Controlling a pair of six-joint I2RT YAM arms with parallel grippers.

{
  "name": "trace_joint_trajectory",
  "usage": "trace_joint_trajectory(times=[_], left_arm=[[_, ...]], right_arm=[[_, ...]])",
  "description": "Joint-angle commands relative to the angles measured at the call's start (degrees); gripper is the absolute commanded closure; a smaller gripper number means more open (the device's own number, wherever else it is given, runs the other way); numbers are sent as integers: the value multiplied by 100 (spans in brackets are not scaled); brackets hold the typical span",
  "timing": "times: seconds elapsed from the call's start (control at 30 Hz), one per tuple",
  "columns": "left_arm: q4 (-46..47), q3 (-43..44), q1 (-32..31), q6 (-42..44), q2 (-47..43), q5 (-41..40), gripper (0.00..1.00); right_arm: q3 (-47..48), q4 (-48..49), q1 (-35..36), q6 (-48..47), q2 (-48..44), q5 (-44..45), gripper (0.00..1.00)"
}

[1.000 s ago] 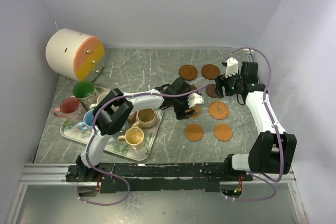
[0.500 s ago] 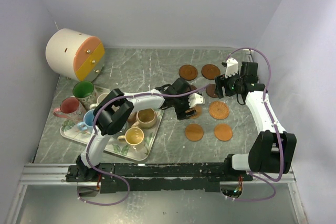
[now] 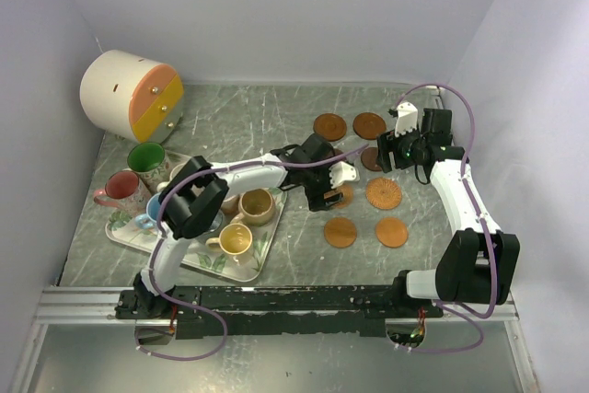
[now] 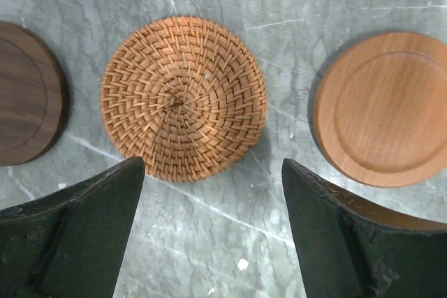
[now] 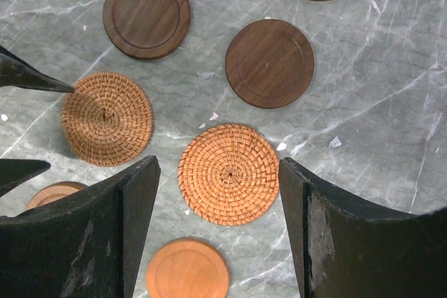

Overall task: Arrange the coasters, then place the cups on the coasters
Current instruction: Move the coaster to the center of the board, then pick up the cup from the tray.

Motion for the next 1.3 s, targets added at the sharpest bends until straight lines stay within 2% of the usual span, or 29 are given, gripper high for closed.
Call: trace_joint_trajectory(times=[0.0,0.23,0.53,0.77,0.93,1.1,1.27], left_arm=[[-267,216,58,68,-667,225,8],[-205,-61,649,-54,-1734,389,5],[6,-1001,1837,-401,-3291,108,4],[113,-1772,2656,-902,-4308,-269,2],[-616,-1943,2890,-879,-4794,-567,0],[-1676,-2019,3264,-695,-5138,-170,3],[-2150,-2347,3469,-498,-5417,-120,5]], right_arm=[[-15,104,-54,-6,-110,-79,30],[-87,247,-54,-69,-280,-241,28],[20,274,-28,-250,-311,-397,18],[262,728,183,245,-106,-355,11],[13,993,210,373,-191,-341,11],[-294,1034,209,227,-411,-103,10],[-476,1044,186,88,-504,98,10]])
